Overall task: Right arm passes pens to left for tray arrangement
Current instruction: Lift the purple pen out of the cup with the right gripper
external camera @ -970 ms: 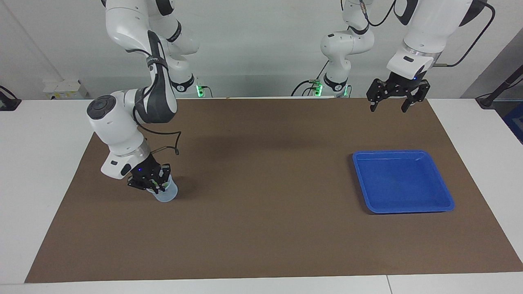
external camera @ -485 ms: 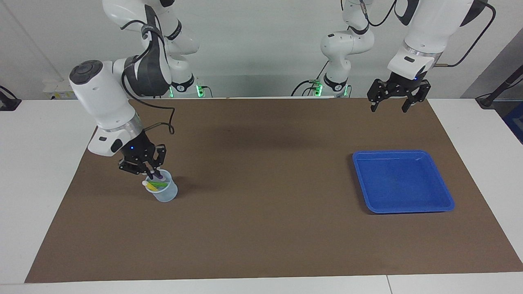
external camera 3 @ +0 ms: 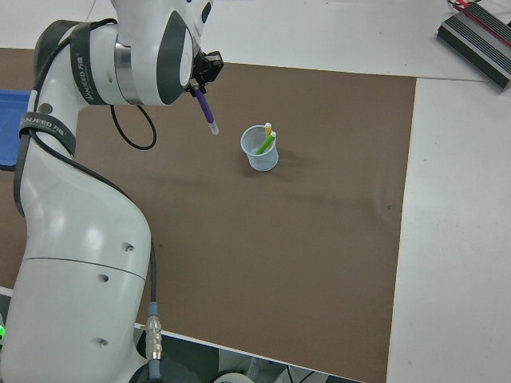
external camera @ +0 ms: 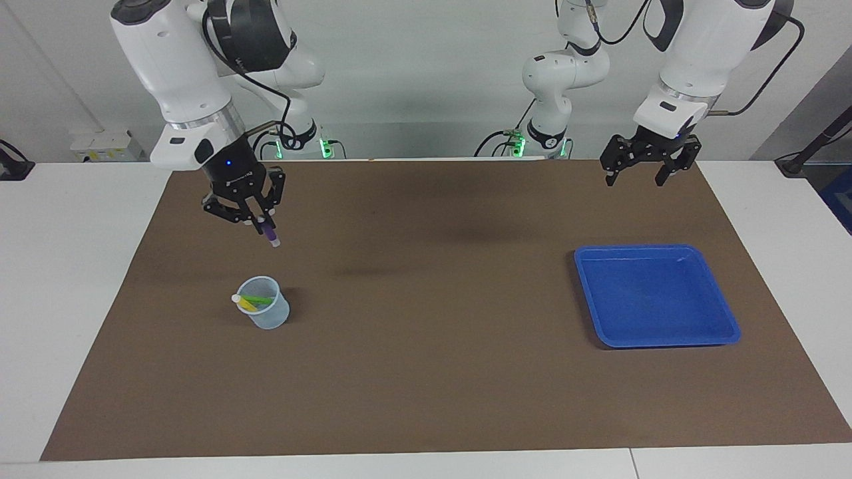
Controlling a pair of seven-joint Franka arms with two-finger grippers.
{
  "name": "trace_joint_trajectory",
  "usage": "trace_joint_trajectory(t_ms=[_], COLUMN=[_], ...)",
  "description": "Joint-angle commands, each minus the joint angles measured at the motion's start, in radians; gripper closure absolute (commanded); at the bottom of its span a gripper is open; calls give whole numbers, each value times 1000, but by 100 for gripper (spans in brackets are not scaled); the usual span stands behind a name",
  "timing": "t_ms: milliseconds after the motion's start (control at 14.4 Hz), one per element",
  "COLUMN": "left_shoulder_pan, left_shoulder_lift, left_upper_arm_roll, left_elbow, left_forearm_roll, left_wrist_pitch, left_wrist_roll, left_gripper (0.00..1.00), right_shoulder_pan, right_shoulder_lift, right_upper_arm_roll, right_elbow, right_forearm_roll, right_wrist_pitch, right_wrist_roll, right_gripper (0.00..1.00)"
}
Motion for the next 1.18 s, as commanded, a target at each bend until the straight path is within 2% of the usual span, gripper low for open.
trace_joint_trajectory(t_ms=[0, 208, 416, 554, 693, 831, 1108], left_shoulder_pan=[18, 20, 61, 76, 79, 78, 67], left_shoulder_lift=[-42, -42, -42, -44, -45, -51, -56], left_upper_arm_roll=[-4, -4, -2, -4, -2, -4, -4], left_elbow=[-47, -50, -74, -94, -99, -108, -116], left_forearm_roll=[-20, -49, -132, -142, -214, -289, -401], left_wrist_pitch=[30, 40, 54, 56, 42, 37, 33], left_wrist_roll=[22, 16, 5, -30, -167, -381, -676], left_gripper=[0, 0, 0, 0, 0, 0, 3], right_shoulder_pan=[4, 5, 31, 48, 68, 114, 192], right_shoulder_lift=[10, 6, -1, -1, -7, -11, -10], right_upper_arm_roll=[47, 77, 77, 77, 77, 77, 77], right_elbow=[18, 11, 4, 2, -12, -28, -44], right_forearm_roll=[36, 111, 154, 211, 266, 330, 344], right_wrist_pitch=[-13, -18, -13, 1, 20, 95, 209], right_wrist_roll=[141, 374, 510, 641, 750, 899, 1148], right_gripper=[100, 100, 100, 100, 100, 100, 100])
